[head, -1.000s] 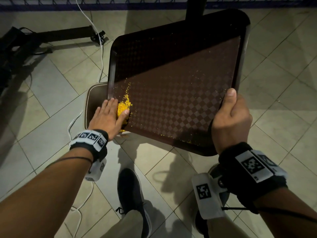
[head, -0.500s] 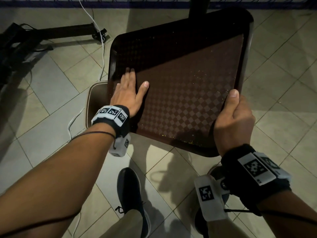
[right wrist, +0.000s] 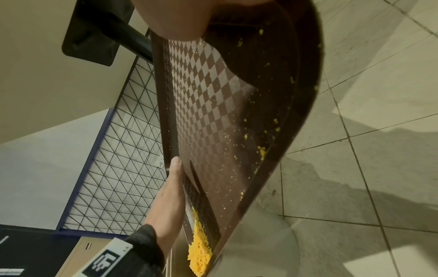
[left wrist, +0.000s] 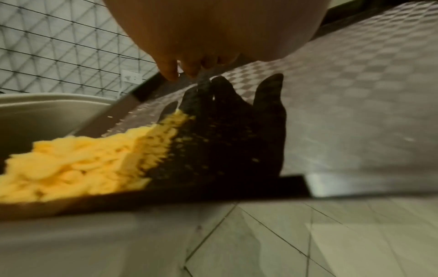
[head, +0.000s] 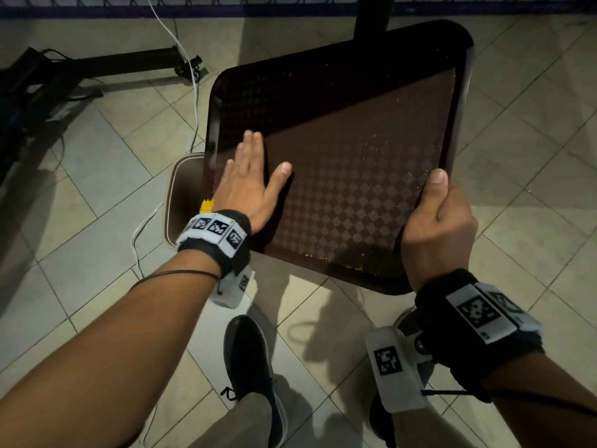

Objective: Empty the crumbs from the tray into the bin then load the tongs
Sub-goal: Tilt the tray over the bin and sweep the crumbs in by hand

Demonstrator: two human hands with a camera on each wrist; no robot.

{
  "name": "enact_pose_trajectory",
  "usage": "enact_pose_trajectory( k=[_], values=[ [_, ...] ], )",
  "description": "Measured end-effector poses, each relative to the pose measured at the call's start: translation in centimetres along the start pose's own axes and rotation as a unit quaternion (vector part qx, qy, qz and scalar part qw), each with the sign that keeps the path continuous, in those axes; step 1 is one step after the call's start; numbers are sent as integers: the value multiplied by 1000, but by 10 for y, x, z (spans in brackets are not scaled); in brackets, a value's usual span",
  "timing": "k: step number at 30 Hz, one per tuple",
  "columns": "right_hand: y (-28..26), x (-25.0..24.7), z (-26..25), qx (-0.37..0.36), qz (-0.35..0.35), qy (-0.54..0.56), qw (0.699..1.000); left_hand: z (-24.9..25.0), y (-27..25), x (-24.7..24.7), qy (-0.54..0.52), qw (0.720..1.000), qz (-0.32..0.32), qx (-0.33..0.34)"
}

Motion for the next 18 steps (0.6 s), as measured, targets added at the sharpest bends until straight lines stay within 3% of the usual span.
enact_pose_trajectory(
  k=[3, 9, 11, 15, 18],
  values=[
    [1, 1, 0, -4, 2, -2, 1000, 7, -13, 18, 12, 1000, -25, 9],
    [0, -2, 1, 1, 1, 0, 1000, -63, -54, 29, 101, 986, -112, -65],
    [0, -1, -2, -1, -1, 0, 1000, -72, -57, 22, 116, 984, -114, -73],
    [-2, 0, -5, -2, -2, 1, 1000, -38, -61, 17, 78, 995, -61, 4],
    [-2, 0, -5, -9, 3, -2, 1000, -16, -76, 32, 79, 993, -66, 52]
  ],
)
Point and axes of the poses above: each hand's wrist, its own y-axis towards the middle knuckle, its own x-axis out of the palm, z = x × y, the point moved 4 cm from there along y, towards the middle knuckle, and after that the axes turned 3 degrees about -y, right-handed, at the moved point
